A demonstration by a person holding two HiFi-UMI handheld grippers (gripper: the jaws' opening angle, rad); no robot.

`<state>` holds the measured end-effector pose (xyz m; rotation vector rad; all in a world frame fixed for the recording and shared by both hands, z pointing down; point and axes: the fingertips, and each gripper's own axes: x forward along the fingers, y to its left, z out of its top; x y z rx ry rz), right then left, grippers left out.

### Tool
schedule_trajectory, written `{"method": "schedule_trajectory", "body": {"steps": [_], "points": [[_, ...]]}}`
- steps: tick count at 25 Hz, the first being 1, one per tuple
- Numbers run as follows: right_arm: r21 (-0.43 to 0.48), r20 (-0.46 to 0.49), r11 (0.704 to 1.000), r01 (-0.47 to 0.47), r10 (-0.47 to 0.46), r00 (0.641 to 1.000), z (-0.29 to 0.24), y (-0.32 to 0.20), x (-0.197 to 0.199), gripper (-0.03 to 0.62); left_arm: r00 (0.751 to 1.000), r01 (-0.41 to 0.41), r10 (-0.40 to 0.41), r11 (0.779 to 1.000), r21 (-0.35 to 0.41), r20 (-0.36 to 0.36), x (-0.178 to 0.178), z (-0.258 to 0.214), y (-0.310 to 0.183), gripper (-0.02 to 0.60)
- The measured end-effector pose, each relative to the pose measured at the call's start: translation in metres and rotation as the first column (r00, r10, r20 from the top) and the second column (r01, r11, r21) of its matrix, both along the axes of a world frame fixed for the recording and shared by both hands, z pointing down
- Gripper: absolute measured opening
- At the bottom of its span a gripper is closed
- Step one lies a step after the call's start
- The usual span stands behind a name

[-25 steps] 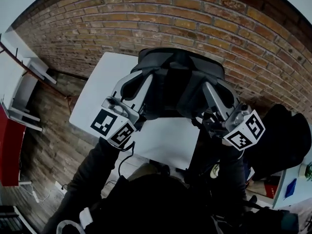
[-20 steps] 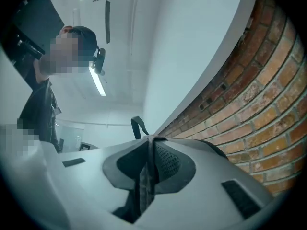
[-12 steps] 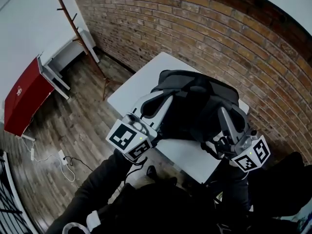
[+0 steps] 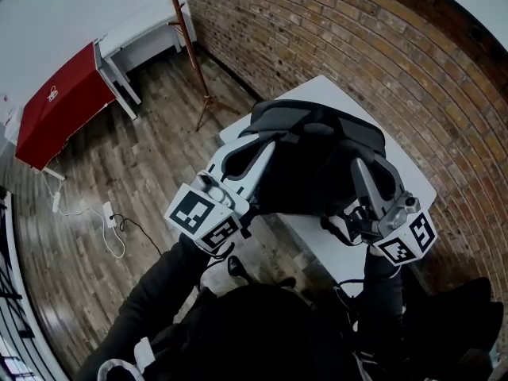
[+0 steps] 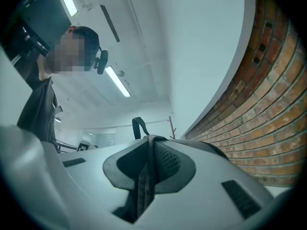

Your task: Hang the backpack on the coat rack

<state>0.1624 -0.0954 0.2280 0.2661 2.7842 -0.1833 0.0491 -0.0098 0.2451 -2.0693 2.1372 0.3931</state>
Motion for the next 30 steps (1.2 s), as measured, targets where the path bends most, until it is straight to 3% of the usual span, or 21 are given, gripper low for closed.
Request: {"method": "schedule_trajectory", "body": {"steps": [9, 17, 24, 30], "points": [[-0.018, 0.023, 0.994, 0.103, -0.103, 0.994, -0.002, 0.074, -0.113, 0.04, 0.994, 0.107, -0.108, 0.994, 0.015, 0.034, -0.102, -0.009, 0.086, 0.038], [-0.024, 0.043, 0.977, 0.21, -0.209, 0.977, -0.006, 0.122, -0.204, 0.04, 0.973, 0.225, -0.226, 0.974, 0.026, 0.053, -0.182, -0.014, 0.145, 0.038], [-0.029, 0.047, 0.951, 0.308, -0.307, 0.951, -0.01, 0.142, -0.275, 0.04, 0.944, 0.326, -0.326, 0.945, 0.019, 0.057, -0.241, -0.018, 0.174, 0.038], [-0.032, 0.044, 0.933, 0.358, -0.356, 0.933, -0.001, 0.132, -0.331, 0.04, 0.922, 0.384, -0.384, 0.923, 0.011, 0.054, -0.292, -0.01, 0.166, 0.038]]}}
